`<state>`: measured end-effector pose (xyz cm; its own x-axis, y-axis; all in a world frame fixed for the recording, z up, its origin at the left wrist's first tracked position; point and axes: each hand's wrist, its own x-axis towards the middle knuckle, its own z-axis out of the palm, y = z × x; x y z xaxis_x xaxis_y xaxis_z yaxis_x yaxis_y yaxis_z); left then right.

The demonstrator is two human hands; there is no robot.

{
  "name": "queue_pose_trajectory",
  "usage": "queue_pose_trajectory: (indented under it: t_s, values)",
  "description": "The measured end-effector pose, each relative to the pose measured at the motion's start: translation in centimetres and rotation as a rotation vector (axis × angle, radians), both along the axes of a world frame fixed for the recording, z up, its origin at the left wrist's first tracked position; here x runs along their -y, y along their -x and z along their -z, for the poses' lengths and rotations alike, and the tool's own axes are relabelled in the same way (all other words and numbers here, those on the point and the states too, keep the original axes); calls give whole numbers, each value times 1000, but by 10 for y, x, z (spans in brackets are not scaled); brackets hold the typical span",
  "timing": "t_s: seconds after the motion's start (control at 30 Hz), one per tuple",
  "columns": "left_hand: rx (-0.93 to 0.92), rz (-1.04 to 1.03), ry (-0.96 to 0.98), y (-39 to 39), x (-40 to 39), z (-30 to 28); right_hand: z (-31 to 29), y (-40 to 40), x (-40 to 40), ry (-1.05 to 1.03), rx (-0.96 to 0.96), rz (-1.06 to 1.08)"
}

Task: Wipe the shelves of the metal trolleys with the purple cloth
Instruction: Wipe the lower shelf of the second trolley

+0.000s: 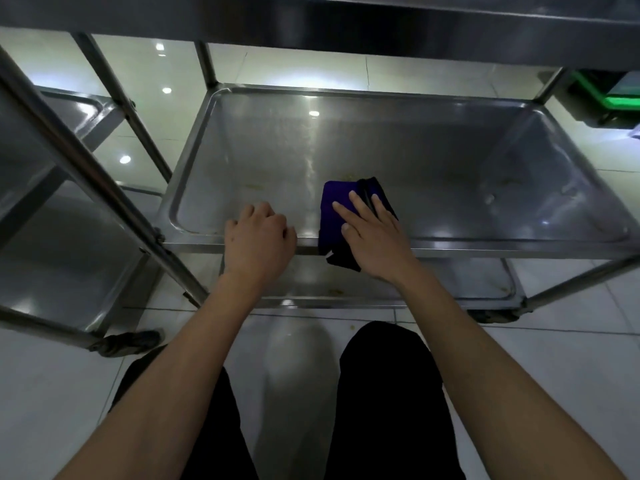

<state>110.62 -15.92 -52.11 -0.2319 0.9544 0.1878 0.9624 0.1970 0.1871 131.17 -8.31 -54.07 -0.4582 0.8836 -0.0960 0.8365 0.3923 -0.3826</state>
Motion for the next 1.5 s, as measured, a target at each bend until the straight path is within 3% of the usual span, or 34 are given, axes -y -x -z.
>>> queue_pose_trajectory:
  t_s: [0.43, 0.83, 0.97, 1.2, 1.5]
  values:
    - [-5, 13, -53, -6, -1, 2, 0, -101, -39, 3, 39, 188]
    - [36, 28, 39, 1, -6, -10, -4, -100, -71, 7, 163, 151]
    - [-36, -78, 43, 29, -6, -16, 0, -99, -72, -6, 164, 152]
    - [-69, -34, 110, 49, 10, -7, 1, -55, -74, -12, 161, 170]
    - [-40, -70, 70, 95, 8, -2, 2, 64, -82, -46, 124, 16]
